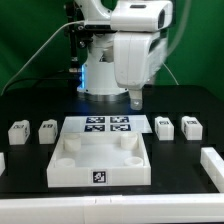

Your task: Assemble one leg

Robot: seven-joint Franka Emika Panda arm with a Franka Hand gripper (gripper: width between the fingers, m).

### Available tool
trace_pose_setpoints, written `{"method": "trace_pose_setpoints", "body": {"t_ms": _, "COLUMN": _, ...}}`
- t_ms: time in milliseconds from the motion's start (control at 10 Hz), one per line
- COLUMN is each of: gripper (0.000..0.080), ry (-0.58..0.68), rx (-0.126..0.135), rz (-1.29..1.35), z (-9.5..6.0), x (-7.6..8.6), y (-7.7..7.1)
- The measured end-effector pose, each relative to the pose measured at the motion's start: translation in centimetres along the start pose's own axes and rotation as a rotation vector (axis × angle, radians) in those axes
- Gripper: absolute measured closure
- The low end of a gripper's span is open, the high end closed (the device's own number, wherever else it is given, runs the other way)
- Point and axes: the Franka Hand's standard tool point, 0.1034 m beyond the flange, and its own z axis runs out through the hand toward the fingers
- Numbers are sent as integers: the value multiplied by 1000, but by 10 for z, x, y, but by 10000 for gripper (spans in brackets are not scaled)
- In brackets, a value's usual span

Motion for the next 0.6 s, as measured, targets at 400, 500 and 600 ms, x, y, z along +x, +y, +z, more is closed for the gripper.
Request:
{"method": "trace_pose_setpoints", "body": {"t_ms": 400, "gripper": 150, "ry": -2, "rx": -13, "rz": -396, "z": 17, "x": -27, "y": -11}}
{"method": "trace_pose_setpoints", "body": {"t_ms": 500, "gripper": 150, "ry": -2, "rx": -11, "rz": -383, "z": 18, "x": -27, "y": -11}}
{"method": "trace_pose_setpoints", "body": {"t_ms": 600, "gripper": 150, "ry": -2, "rx": -11, "rz": -383, "z": 18, "x": -27, "y": -11}}
